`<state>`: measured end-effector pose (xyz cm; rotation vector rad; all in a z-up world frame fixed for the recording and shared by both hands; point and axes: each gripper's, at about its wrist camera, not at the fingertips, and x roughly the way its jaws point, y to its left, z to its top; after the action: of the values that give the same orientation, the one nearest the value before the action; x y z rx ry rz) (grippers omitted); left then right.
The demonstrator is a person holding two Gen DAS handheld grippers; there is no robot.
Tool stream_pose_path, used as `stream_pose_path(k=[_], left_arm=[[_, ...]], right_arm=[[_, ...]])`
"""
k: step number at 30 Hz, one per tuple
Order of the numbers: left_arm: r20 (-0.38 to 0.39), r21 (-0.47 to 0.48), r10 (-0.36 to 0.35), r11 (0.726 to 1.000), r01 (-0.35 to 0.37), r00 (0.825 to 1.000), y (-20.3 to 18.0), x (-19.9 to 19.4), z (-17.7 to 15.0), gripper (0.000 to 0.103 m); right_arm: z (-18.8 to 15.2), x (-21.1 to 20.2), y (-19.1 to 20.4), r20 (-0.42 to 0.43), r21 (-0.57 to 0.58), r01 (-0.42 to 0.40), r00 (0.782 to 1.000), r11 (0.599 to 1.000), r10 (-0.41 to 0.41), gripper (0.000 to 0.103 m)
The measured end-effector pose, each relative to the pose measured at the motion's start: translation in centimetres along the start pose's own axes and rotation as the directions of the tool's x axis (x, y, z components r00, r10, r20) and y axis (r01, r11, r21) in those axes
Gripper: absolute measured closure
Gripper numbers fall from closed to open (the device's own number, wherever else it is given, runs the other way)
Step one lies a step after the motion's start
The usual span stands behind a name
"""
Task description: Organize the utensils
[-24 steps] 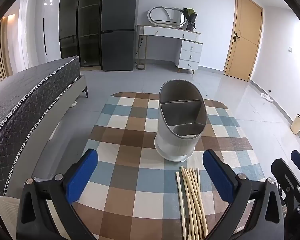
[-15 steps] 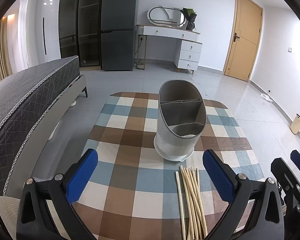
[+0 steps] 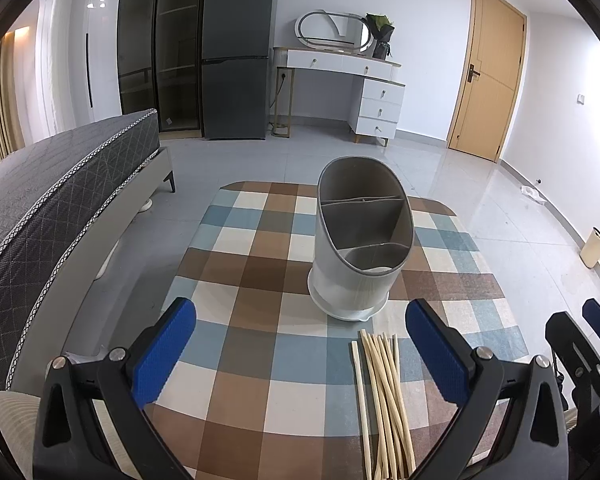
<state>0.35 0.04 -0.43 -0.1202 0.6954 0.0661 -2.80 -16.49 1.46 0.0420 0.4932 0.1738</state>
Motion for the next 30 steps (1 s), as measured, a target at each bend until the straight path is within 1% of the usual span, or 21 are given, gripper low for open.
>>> stream_pose_path(k=[3, 5, 8, 12, 14, 16, 17, 19, 20, 22, 24, 26, 28, 30], left_arm=[[-0.007, 0.003, -0.009, 1.000, 0.009, 1.000, 0.0, 0.1, -0.1, 0.001], [-0.010, 0.007, -0.003, 1.000, 0.003, 1.000, 0.1, 0.3, -0.2, 0.001], [-0.032, 0.009, 0.004, 1.000, -0.004, 0.999, 0.2, 1.0, -0.4, 0.001], [-0.100, -0.012, -0.020, 1.000, 0.019, 0.995, 0.5, 2.7, -0.8, 0.001], [-0.141, -0.017, -0.033, 0.999, 0.031, 0.989, 0.5, 3.6, -1.1, 0.001], [-0.201, -0.013, -0.052, 0.999, 0.051, 0.978, 0.3, 4.9, -1.7, 0.001], [-0.232, -0.012, -0.063, 0.998, 0.062, 0.971, 0.1, 5.7, -2.0, 0.001], [-0.292, -0.004, -0.054, 0.998, 0.056, 0.955, -0.2, 7.2, -2.7, 0.001], [-0.320, 0.007, -0.043, 0.999, 0.048, 0.946, -0.4, 8.0, -3.2, 0.001], [-0.374, 0.020, -0.032, 0.999, 0.042, 0.927, -0.7, 9.4, -3.9, 0.001], [-0.424, 0.031, -0.016, 0.999, 0.033, 0.905, -1.0, 10.8, -4.5, 0.001], [-0.454, 0.043, -0.001, 0.999, 0.023, 0.891, -1.3, 11.7, -4.9, 0.002], [-0.464, 0.074, 0.036, 0.997, -0.002, 0.885, -1.7, 12.4, -5.0, 0.002], [-0.466, 0.101, 0.048, 0.995, -0.001, 0.884, -2.2, 12.6, -5.0, 0.002]], right_arm=[[0.0, 0.3, -0.1, -0.004, 0.007, 0.004, 1.000, 1.000, -0.004, 0.000], [0.0, 0.5, -0.2, -0.007, 0.011, 0.008, 1.000, 1.000, -0.008, 0.000], [0.0, 1.2, -0.7, -0.023, 0.030, -0.006, 1.000, 1.000, 0.007, 0.000], [0.0, 2.0, -1.2, -0.059, 0.023, 0.022, 0.998, 0.999, -0.020, 0.000], [0.1, 2.5, -1.4, -0.058, 0.025, 0.032, 0.998, 0.999, -0.030, 0.000], [0.2, 2.7, -1.6, -0.058, 0.021, 0.040, 0.998, 0.999, -0.039, 0.000], [0.2, 2.9, -1.7, -0.042, 0.012, 0.040, 0.998, 0.999, -0.040, 0.000], [0.3, 3.6, -2.0, -0.036, -0.016, 0.087, 0.996, 0.996, -0.087, 0.000], [0.4, 4.1, -2.2, -0.058, -0.002, 0.090, 0.994, 0.996, -0.090, 0.000], [0.4, 4.7, -2.8, -0.074, 0.002, 0.102, 0.992, 0.995, -0.101, 0.000], [0.4, 5.4, -3.6, -0.104, 0.034, 0.107, 0.989, 0.994, -0.103, 0.000], [0.4, 6.1, -4.4, -0.126, 0.081, 0.105, 0.988, 0.991, -0.094, 0.000], [0.4, 6.5, -4.9, -0.138, 0.098, 0.110, 0.986, 0.989, -0.096, 0.000], [0.4, 6.8, -5.3, -0.141, 0.105, 0.117, 0.985, 0.988, -0.101, 0.000]])
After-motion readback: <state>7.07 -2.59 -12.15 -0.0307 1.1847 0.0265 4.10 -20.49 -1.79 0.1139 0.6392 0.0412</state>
